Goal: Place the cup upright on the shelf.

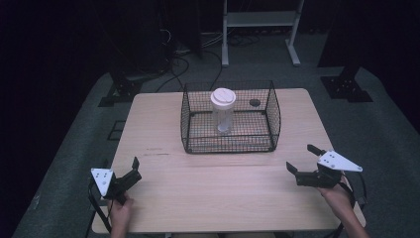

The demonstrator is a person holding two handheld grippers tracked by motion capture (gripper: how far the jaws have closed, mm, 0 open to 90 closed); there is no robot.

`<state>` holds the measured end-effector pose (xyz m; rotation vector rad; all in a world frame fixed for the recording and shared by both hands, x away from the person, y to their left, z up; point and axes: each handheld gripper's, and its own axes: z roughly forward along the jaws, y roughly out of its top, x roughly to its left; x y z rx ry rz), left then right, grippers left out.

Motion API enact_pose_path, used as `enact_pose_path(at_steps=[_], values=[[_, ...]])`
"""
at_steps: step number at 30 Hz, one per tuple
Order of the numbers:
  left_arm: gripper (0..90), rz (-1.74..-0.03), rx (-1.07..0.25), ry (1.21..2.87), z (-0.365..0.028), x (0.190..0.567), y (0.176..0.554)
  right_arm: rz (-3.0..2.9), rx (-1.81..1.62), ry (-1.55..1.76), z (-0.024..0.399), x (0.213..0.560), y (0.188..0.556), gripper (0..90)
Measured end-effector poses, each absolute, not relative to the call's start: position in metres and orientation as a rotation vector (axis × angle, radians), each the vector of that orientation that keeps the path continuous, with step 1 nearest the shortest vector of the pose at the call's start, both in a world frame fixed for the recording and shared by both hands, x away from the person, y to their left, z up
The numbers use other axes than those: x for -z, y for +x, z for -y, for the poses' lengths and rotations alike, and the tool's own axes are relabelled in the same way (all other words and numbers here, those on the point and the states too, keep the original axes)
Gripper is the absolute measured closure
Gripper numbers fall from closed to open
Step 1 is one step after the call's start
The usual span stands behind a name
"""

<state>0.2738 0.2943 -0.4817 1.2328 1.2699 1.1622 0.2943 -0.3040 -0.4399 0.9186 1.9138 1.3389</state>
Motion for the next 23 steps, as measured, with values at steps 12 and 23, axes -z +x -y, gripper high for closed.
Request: enact_pose_path(at_steps=[12, 23], values=[[0.0, -1.271, -1.163, 1.232, -0.294, 0.482, 0.274, -1.921, -1.328, 0.898, 0.305, 0.446, 0.281, 2.3], [0.0, -1.270, -1.168, 1.235, -0.294, 0.482, 0.274, -1.936, -1.330, 0.887, 0.294, 0.459, 0.260, 2.3]])
